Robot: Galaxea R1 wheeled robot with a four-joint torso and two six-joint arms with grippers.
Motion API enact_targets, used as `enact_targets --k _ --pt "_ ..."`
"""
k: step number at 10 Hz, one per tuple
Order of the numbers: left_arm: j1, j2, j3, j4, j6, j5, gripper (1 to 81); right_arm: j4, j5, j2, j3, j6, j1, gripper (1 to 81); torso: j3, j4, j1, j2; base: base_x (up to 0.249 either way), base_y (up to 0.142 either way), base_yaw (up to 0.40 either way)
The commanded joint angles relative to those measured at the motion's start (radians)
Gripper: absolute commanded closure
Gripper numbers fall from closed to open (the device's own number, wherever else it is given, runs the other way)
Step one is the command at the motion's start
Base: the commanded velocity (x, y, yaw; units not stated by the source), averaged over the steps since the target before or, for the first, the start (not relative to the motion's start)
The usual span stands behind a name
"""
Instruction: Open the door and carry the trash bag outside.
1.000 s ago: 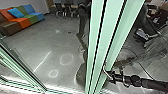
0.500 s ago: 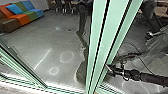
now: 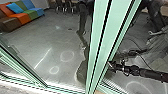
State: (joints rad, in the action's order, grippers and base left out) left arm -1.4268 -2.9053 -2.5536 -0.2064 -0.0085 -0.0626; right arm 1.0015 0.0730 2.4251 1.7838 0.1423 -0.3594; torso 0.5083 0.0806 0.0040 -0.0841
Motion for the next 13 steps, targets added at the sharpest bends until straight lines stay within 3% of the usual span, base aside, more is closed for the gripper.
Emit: enact_targets --k 1,6,7,9,13 --pt "-0.001 0.009 0.010 0.010 -0.004 -0.082 81.1 0.000 0.045 -0.074 0.161 0.043 0.079 1.0 0.000 0.000 0.000 0.000 0.000 0.000 0.000" --pt "-0.002 0.007 0.012 0.010 -0.004 -0.082 81.1 -0.080 0.211 -0.093 0.261 0.045 0.216 1.0 0.002 -0.001 0.002 0.002 0.000 0.000 0.000" --pt "-0.002 0.006 0.012 0.010 -0.004 -0.082 81.1 -0.099 0.218 -0.096 0.271 0.045 0.229 1.0 0.002 -0.002 0.002 0.003 0.000 0.000 0.000" --pt "-0.001 0.006 0.012 0.010 -0.004 -0.080 81.1 -0.144 0.310 -0.105 0.333 0.045 0.298 1.0 0.003 -0.002 0.003 0.004 0.000 0.000 0.000" --pt "0.001 0.009 0.012 0.010 -0.004 -0.080 81.1 -0.205 0.392 -0.122 0.380 0.045 0.377 1.0 0.005 -0.003 0.004 0.006 0.000 0.000 0.000"
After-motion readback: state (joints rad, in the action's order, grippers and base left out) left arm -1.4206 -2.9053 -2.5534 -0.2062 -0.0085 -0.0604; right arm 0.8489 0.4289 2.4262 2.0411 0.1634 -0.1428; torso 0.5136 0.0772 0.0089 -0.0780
